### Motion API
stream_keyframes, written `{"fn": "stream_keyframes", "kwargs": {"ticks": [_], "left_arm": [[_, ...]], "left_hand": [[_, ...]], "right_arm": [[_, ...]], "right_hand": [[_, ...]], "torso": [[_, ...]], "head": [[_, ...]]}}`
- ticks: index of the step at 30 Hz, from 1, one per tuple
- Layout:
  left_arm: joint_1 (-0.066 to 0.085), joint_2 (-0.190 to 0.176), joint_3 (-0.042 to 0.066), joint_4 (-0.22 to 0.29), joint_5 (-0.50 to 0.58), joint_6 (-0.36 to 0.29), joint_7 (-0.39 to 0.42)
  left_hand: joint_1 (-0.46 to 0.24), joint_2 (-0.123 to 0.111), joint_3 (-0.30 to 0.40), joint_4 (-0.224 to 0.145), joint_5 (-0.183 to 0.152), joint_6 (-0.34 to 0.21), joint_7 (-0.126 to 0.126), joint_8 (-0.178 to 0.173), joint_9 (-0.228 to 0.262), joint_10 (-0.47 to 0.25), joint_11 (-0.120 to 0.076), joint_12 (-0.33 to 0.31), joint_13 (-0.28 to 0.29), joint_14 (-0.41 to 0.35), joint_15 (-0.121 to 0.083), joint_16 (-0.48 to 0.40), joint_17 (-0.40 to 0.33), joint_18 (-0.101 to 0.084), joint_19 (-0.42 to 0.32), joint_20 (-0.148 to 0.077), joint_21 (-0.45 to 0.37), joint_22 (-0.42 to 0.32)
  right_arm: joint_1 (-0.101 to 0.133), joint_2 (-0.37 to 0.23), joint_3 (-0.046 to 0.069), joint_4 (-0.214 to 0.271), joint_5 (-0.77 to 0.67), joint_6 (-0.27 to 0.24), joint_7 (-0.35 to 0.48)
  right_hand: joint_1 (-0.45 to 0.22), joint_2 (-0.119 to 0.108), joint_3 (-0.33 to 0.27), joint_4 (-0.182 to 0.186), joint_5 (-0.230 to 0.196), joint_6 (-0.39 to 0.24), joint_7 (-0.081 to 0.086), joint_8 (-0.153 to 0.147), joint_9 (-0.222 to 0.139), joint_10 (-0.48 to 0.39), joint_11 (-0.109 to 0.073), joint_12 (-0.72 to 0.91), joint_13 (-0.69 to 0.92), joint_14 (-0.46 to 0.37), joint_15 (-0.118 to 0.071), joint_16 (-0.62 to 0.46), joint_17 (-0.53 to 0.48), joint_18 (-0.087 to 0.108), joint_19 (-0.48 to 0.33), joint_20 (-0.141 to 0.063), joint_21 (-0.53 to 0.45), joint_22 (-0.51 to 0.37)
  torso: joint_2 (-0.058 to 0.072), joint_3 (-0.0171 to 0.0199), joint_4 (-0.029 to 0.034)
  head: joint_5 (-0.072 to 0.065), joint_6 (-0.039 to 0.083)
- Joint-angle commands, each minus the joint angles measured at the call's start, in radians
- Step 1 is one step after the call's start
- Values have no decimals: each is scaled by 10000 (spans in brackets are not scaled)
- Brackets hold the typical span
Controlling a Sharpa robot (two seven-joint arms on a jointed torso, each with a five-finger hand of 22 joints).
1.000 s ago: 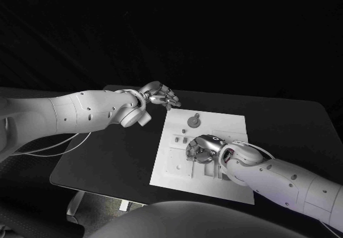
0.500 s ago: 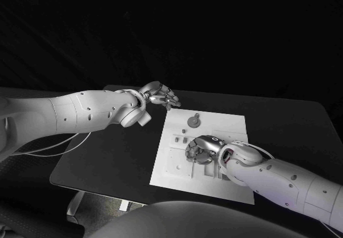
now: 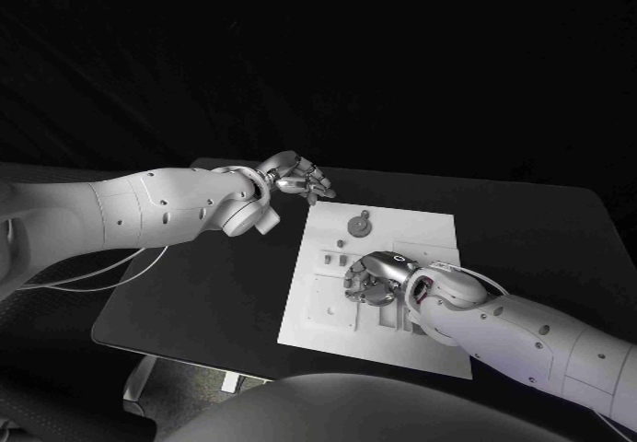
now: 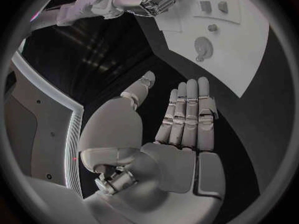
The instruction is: Assemble the parts on the task board
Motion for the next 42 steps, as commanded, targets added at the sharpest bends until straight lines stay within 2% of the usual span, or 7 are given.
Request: {"fn": "stream_keyframes", "kwargs": {"ticks": [1, 4, 15, 24, 28, 34, 42], "left_arm": [[14, 2, 10, 29, 48, -55, 44], [14, -3, 10, 28, 48, -54, 44], [14, -43, 10, 22, 48, 6, 68], [13, -54, 10, -43, -77, 322, 178], [13, -70, 10, -95, -82, 280, 193], [13, -85, 10, -114, -76, 158, 256], [13, -109, 10, -104, -45, 136, 259]], "left_hand": [[-37, -20, 11, -56, -4, -55, 8, -22, -11, 33, 15, -69, 8, 43, 23, -41, 14, 118, -41, 13, -37, -18], [-35, -23, 11, -57, -4, -60, 11, -24, -12, 32, 17, -73, 8, 41, 24, -46, 18, 117, -43, 13, -38, -19], [-26, -21, 17, -59, -4, -60, 12, -22, -12, 36, 17, -80, 10, 40, 26, -57, 31, 118, -45, 14, -37, -21], [2, -176, -19, -126, -4, -78, -64, -22, -11, 22, 30, -139, 10, -17, 54, -141, 85, 108, -102, 36, -45, -34], [11, -169, -16, -130, -3, -74, -76, -18, -9, 22, 31, -148, 10, -19, 57, -150, 96, 110, -104, 37, -42, -33], [6, -124, -13, -118, -2, -36, -78, 8, 3, 68, 20, -148, 22, 9, 52, -159, 134, 118, -88, 37, -26, -30], [-1, -95, -14, -109, 0, -2, -70, 29, 11, 113, 4, -150, 34, 42, 42, -166, 173, 128, -65, 31, -14, -26]], "right_arm": [[-8, -33, -2, 68, -84, -245, 16], [-6, -84, -1, 142, -25, -368, 55], [91, -426, 135, 708, -75, -1012, 37], [487, -961, 629, 1548, -86, -1295, -134], [709, -1374, 941, 2023, 267, -1341, -151], [1033, -1981, 1039, 2146, 952, -1326, -161], [1070, -2673, 1037, 2120, 1341, -1264, -57]], "right_hand": [[6, -114, -111, -5, 93, -274, 175, -94, -40, -123, 34, 23, 9, -47, 114, -12, 10, 62, -112, 15, -74, 125], [77, -143, -230, -3, 130, -539, 270, -239, -128, -218, 125, 29, 6, -123, 199, -17, 9, 62, -177, 51, -100, 121], [197, -102, -290, -4, 325, -415, 261, -166, -139, -195, 120, 95, 2, -103, 208, 33, 15, 62, -140, 60, -70, 125], [323, -148, -280, 3, 452, -326, 235, -114, -155, -136, 96, 164, -1, -45, 186, 77, 10, 62, -72, 45, -35, 123], [313, -162, -286, 8, 492, -335, 234, -120, -171, -113, 93, 179, -9, -20, 180, 88, 5, 62, -43, 41, -26, 119], [235, -129, -300, 14, 526, -195, 194, -39, -160, -69, 57, 195, -34, 17, 151, 93, -13, 62, -4, 38, -19, 107], [75, -193, -366, 26, 503, -198, 188, -38, -179, -53, 48, 193, -61, 28, 138, 78, -34, 62, 5, 44, -32, 93]], "torso": [[0, 1, 2], [-2, 1, -2], [-5, 6, -14], [-7, 9, -24], [-5, 13, -29], [-4, 15, -22], [3, 22, -18]], "head": [[10, 1], [1, 1], [-38, 1], [-122, 85], [-225, 132], [-358, 237], [-571, 383]]}}
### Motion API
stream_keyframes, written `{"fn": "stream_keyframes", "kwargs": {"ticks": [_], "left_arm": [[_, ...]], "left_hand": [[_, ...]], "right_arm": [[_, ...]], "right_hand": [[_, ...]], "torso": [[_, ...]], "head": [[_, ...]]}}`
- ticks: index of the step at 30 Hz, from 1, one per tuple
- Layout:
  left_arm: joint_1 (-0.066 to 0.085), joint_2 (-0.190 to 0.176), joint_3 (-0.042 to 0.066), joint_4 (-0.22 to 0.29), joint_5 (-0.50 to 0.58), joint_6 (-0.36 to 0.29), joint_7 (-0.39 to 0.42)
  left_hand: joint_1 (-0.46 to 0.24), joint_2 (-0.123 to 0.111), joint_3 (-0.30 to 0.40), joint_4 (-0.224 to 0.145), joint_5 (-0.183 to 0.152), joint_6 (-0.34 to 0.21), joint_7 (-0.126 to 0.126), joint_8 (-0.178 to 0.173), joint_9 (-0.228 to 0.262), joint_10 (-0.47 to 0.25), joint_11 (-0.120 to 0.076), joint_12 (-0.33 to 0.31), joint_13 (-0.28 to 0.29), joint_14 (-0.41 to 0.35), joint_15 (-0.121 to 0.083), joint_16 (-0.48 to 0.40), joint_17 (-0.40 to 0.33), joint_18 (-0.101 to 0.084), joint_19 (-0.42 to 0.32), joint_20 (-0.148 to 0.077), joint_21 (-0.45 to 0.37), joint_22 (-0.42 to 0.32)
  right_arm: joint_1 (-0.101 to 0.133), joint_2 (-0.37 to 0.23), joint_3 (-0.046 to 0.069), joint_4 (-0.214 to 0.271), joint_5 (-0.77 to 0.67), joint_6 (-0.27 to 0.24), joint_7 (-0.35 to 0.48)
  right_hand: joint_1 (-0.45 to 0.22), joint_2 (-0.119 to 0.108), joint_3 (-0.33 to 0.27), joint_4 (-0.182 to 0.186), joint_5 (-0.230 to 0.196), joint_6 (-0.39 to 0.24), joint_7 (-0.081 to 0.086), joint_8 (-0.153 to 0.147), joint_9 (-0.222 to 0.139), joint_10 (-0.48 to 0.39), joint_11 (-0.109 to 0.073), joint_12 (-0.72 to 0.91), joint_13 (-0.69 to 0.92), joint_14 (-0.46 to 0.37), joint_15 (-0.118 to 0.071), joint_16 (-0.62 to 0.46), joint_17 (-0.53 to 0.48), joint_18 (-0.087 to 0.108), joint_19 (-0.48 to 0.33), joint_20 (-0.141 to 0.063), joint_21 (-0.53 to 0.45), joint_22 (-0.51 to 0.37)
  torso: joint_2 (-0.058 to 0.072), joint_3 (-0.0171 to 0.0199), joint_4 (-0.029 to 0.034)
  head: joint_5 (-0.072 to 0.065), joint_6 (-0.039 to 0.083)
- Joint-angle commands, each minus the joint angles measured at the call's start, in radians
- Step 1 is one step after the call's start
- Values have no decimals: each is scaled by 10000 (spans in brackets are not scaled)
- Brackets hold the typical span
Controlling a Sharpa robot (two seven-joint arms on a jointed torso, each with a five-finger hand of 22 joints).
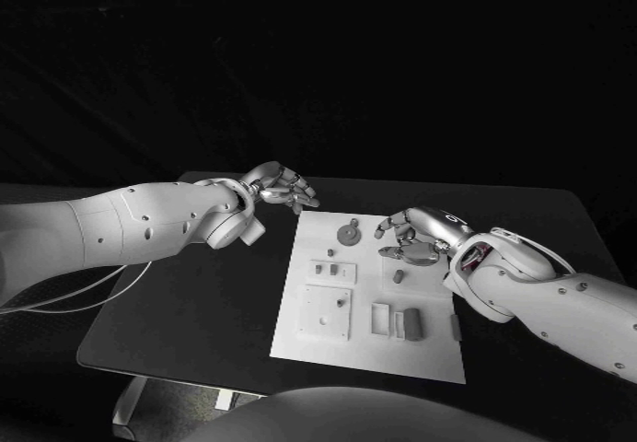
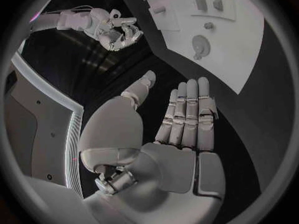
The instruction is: Assemble the parts on the task board
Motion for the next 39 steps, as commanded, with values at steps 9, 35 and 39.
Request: {"fn": "stream_keyframes", "kwargs": {"ticks": [9, 35, 39], "left_arm": [[12, 14, 10, 8, -8, -62, 120], [8, 62, 9, -78, -8, -146, -108], [8, 74, 9, -112, -8, -159, -126]], "left_hand": [[8, 35, 0, -30, 4, 43, -25, 35, 14, 55, 0, -51, 20, 61, 34, -55, 31, 136, -14, -10, -8, -4], [40, 72, 23, -33, 6, 44, 6, 34, 12, 70, -4, -71, 26, 83, 26, -76, 71, 140, 2, -17, -4, -5], [50, 84, 31, -35, 6, 43, 10, 34, 11, 71, -3, -76, 27, 84, 25, -82, 77, 140, 2, -16, -5, -6]], "right_arm": [[-117, -316, -29, -483, 188, 252, -47], [-889, -247, -139, -1135, -336, 255, 2], [-976, -161, -155, -1258, -336, 197, 18]], "right_hand": [[-718, -211, -549, 34, -7, -466, 144, -230, -192, 38, 126, 51, -65, 53, 80, 26, -46, 154, 60, -9, -5, 64], [-761, -232, -1234, 22, 19, -1153, 445, -531, -496, -145, 422, 197, -98, -36, 377, 96, -48, 154, 12, -37, -64, 41], [-622, -72, -1218, 12, 24, -1065, 420, -465, -495, -129, 397, 227, -111, -26, 354, 111, -53, 154, 23, -46, -64, 40]], "torso": [[11, 17, -4], [10, -8, 34], [12, -8, 31]], "head": [[-220, 102], [-326, 77], [-314, 82]]}}
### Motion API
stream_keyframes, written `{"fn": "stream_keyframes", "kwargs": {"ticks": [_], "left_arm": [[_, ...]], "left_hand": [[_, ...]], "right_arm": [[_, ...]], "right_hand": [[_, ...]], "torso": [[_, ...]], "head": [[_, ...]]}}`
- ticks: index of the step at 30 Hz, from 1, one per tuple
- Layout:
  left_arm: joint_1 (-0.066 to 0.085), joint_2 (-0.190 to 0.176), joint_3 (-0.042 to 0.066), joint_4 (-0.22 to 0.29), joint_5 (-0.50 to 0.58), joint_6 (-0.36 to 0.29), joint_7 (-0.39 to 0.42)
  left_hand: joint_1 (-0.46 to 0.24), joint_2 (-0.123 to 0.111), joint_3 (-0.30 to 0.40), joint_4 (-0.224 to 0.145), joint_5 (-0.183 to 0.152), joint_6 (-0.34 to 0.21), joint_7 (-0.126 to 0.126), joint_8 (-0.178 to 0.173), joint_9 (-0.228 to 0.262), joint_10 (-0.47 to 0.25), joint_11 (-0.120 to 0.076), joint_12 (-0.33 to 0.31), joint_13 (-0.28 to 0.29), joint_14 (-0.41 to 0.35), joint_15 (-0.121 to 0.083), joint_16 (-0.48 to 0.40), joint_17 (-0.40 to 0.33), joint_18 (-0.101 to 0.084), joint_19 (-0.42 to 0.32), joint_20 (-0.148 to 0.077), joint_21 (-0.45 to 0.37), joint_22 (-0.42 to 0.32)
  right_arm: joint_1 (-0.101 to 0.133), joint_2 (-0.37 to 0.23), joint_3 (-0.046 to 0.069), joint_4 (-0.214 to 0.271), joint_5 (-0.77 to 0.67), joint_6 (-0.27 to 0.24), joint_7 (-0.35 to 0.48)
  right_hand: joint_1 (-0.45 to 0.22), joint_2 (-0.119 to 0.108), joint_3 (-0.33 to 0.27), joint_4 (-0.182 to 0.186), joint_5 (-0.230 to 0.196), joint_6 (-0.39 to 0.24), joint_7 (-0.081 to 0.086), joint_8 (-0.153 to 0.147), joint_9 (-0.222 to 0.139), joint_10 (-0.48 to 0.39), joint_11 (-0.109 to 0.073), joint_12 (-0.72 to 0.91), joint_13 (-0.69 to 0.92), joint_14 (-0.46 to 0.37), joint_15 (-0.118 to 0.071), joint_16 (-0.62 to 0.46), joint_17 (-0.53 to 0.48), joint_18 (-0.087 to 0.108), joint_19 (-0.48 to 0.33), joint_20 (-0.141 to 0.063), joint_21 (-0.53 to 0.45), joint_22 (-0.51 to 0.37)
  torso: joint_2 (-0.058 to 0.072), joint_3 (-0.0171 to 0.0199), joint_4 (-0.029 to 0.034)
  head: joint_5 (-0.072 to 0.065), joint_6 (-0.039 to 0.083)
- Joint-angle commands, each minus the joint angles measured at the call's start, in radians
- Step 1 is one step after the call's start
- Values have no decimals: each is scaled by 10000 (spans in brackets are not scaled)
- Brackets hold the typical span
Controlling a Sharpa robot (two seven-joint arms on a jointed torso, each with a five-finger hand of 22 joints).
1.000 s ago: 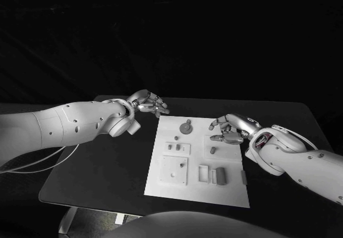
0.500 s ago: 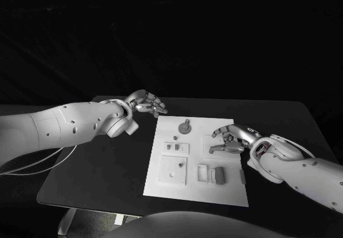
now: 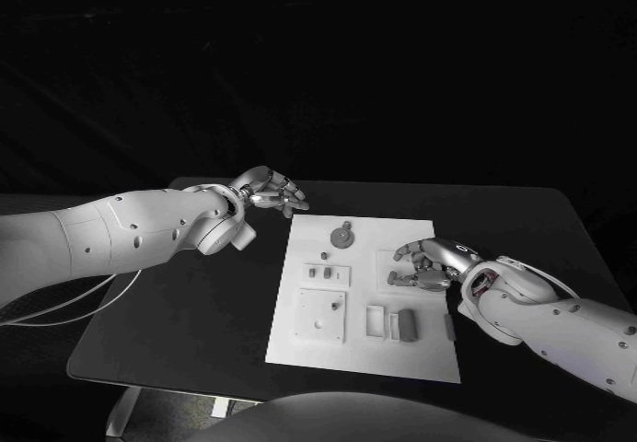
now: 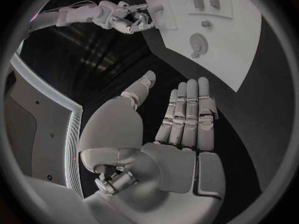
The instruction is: Assemble the parts on the task board
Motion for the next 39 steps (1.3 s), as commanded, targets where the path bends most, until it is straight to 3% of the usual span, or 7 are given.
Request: {"fn": "stream_keyframes", "kwargs": {"ticks": [1, 3, 6, 15, 28, 39], "left_arm": [[11, 33, 11, -10, -9, -97, -78], [11, 54, 11, -53, -9, -127, -120], [12, 100, 11, -103, -9, -153, -77], [12, 107, 11, -91, -9, -137, -71], [12, 103, 11, -91, -9, -123, -79], [12, 112, 11, -98, -9, -122, -102]], "left_hand": [[55, 85, 34, -37, 5, 41, 11, 33, 10, 70, -3, -31, 12, 48, -12, -44, 15, 140, 2, -17, -5, -7], [113, 118, 67, -54, 5, 42, 10, 34, 10, 77, -4, -41, 15, 51, -13, -60, 33, 139, 2, -17, -7, -8], [205, 159, 117, -79, 5, 62, -14, 46, 14, 102, -9, -51, 24, 50, -8, -90, 64, 131, -4, -13, -12, -9], [230, 184, 135, -77, 5, 79, -36, 57, 17, 122, -15, -55, 30, 55, -6, -106, 84, 128, -3, -12, -11, -8], [238, 205, 146, -68, 4, 83, -35, 59, 17, 130, -16, -60, 33, 60, -5, -117, 98, 126, -1, -11, -10, -7], [238, 206, 148, -63, 4, 80, -27, 56, 15, 135, -17, -65, 36, 62, -4, -125, 108, 125, -1, -10, -10, -7]], "right_arm": [[-79, 66, -11, -69, -144, -19, 52], [-135, 163, -14, -162, -147, -69, 74], [-182, 258, -19, -263, -159, -83, 106], [-218, 319, -47, -325, -210, -92, 170], [-227, 373, -51, -324, -218, -137, 246], [-229, 411, -55, -320, -212, -93, 226]], "right_hand": [[160, 84, -16, -18, 28, 149, 6, 55, -8, 20, -10, 42, -19, 7, 2, 73, -12, 159, 35, -62, -64, 44], [291, 195, -9, -21, 26, 248, -22, 122, -1, 33, -36, 62, -30, 14, -21, 83, -16, 159, 37, -67, -62, 48], [502, 350, 25, -20, 31, 497, -99, 273, 28, 88, -111, 97, -49, 44, -86, 103, -21, 159, 58, -76, -45, 57], [713, 527, 276, -10, 43, 1003, -291, 553, 39, 194, -294, 109, -120, 107, -259, 107, -54, 159, 112, -66, -39, 54], [635, 773, 819, 11, 47, 1633, -536, 894, 107, 277, -533, 79, -186, 142, -480, 87, -85, 159, 151, -50, -38, 60], [577, 803, 909, 13, 44, 1685, -566, 927, 123, 297, -563, 77, -191, 151, -513, 90, -87, 159, 160, -53, -30, 67]], "torso": [[1, 3, -3], [1, 5, -3], [3, 5, -1], [-1, -7, -2], [-3, -2, -2], [-3, -2, 0]], "head": [[22, 0], [34, 100], [78, 138], [51, -24], [94, -99], [91, -128]]}}
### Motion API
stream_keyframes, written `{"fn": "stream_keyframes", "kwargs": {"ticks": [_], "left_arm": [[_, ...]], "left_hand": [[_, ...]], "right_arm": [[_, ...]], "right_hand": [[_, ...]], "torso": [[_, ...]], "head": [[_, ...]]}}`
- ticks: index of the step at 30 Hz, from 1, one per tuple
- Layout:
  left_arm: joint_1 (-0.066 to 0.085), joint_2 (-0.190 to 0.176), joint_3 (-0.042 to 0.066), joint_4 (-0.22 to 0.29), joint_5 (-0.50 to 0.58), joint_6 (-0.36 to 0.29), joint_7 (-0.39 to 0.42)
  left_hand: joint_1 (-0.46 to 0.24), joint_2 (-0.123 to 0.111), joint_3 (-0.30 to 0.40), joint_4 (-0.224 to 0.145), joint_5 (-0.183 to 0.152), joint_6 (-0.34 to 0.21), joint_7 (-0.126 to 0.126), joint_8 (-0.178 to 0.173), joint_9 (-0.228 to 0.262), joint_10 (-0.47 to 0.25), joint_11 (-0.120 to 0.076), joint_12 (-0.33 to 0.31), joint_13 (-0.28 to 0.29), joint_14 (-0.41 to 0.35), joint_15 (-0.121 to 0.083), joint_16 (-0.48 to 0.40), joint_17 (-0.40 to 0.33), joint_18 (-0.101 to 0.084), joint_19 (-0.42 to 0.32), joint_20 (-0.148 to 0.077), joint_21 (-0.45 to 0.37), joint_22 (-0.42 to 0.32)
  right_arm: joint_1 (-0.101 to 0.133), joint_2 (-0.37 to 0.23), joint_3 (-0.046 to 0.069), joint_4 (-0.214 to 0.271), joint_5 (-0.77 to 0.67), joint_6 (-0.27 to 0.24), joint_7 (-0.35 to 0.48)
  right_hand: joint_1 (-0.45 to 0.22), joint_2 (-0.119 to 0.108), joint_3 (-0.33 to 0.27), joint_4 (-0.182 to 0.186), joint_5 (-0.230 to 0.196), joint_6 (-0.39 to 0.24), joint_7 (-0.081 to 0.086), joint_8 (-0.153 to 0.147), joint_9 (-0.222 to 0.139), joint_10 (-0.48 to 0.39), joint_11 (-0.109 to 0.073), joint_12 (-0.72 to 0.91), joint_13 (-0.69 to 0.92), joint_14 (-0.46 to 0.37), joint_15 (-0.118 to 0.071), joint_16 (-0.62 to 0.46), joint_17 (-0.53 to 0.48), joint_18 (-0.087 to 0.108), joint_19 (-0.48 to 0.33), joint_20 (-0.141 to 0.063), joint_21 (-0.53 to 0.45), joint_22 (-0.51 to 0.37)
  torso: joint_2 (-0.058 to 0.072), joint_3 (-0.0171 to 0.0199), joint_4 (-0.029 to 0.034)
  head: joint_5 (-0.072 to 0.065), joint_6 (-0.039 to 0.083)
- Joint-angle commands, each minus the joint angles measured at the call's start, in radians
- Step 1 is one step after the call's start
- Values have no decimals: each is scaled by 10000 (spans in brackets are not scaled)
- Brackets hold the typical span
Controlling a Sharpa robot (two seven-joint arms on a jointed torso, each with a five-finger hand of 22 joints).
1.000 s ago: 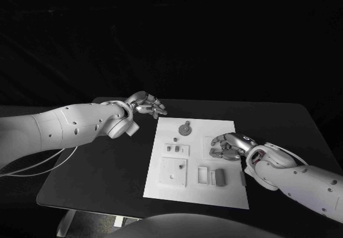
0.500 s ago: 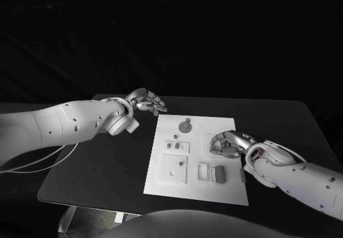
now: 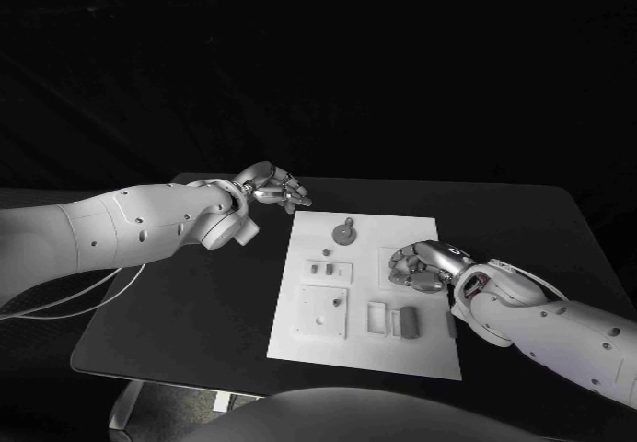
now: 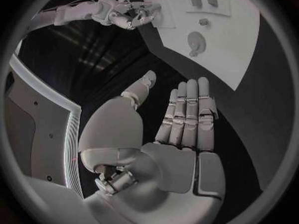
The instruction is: Assemble the parts on the task board
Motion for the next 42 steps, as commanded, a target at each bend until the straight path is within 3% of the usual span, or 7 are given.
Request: {"fn": "stream_keyframes", "kwargs": {"ticks": [1, 15, 35, 42], "left_arm": [[11, 21, 10, 10, -9, -50, 29], [12, 18, 10, 5, -9, -27, -5], [12, 0, 10, 33, -9, -23, -34], [12, -4, 10, 37, -9, -18, -27]], "left_hand": [[79, 46, 83, 2, 4, 50, 3, 56, 15, 62, -17, -66, 16, 62, -4, -39, 15, 126, -2, -10, -11, -7], [80, 45, 85, 6, 4, 47, 13, 53, 13, 66, -18, -72, 18, 64, -3, -49, 26, 124, -3, -10, -12, -7], [71, 33, 82, 16, 4, 40, 15, 49, 10, 66, -15, -87, 20, 59, 1, -72, 46, 121, -12, -8, -17, -9], [70, 36, 84, 20, 4, 41, 13, 50, 10, 68, -15, -90, 21, 59, 1, -77, 52, 120, -13, -7, -17, -9]], "right_arm": [[-7, 8, -2, 14, -99, 11, 98], [-7, 7, -10, 3, -99, 107, 91], [-8, -20, -40, -19, -109, 94, 59], [-8, -23, -45, -1, -109, 83, 97]], "right_hand": [[-38, 113, 82, -13, 46, 478, 178, 57, 13, 4, -55, 8, -10, 3, -73, 14, -10, 57, 59, -29, -33, 69], [-168, 279, 258, -23, 35, 757, 70, 238, 120, 39, -156, -1, -17, 17, -156, 21, -11, 57, 62, -43, -3, 98], [-530, -57, 260, 11, 34, 587, 95, 162, 136, 55, -138, -36, -29, 20, -165, 2, -24, 57, 92, -52, -6, 88], [-552, -21, 303, 23, 40, 618, 93, 182, 151, 59, -138, -38, -29, 25, -158, 2, -26, 57, 103, -59, -8, 83]], "torso": [[1, 1, -2], [1, 2, -4], [1, 7, -1], [3, 1, -4]], "head": [[-8, -16], [37, -52], [16, -77], [19, -77]]}}
